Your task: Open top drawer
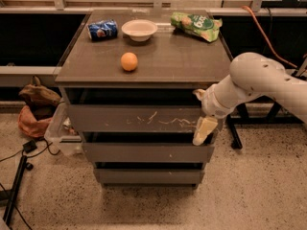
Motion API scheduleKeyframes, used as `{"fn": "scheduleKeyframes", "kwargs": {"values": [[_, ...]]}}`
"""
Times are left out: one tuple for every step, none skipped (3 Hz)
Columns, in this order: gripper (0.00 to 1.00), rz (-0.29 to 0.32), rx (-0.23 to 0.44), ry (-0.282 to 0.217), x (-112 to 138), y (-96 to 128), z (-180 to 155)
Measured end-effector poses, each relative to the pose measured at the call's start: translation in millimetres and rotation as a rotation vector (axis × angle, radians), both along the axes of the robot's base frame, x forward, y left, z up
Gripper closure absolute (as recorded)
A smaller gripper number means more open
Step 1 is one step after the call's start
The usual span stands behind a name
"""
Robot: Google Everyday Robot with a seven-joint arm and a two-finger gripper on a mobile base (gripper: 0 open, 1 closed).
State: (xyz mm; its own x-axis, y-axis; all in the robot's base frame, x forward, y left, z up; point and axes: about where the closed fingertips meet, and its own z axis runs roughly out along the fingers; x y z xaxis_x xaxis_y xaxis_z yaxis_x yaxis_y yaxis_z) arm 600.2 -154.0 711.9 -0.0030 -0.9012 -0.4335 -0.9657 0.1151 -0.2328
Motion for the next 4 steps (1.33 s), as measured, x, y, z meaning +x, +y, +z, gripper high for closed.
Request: {"fn": "scheduleKeyframes", "kwargs": {"values": [[0.0,0.032,0.004,-0.006,13.8,5.3,-25.4],[0.0,0.063,-0.006,0.003,22.2,10.8,-46.8],[0.0,0.086,-0.012,0.023,23.9,14.9,-58.9],[0.0,0.096,-0.028,0.079,3.4,14.2,-56.2]]}}
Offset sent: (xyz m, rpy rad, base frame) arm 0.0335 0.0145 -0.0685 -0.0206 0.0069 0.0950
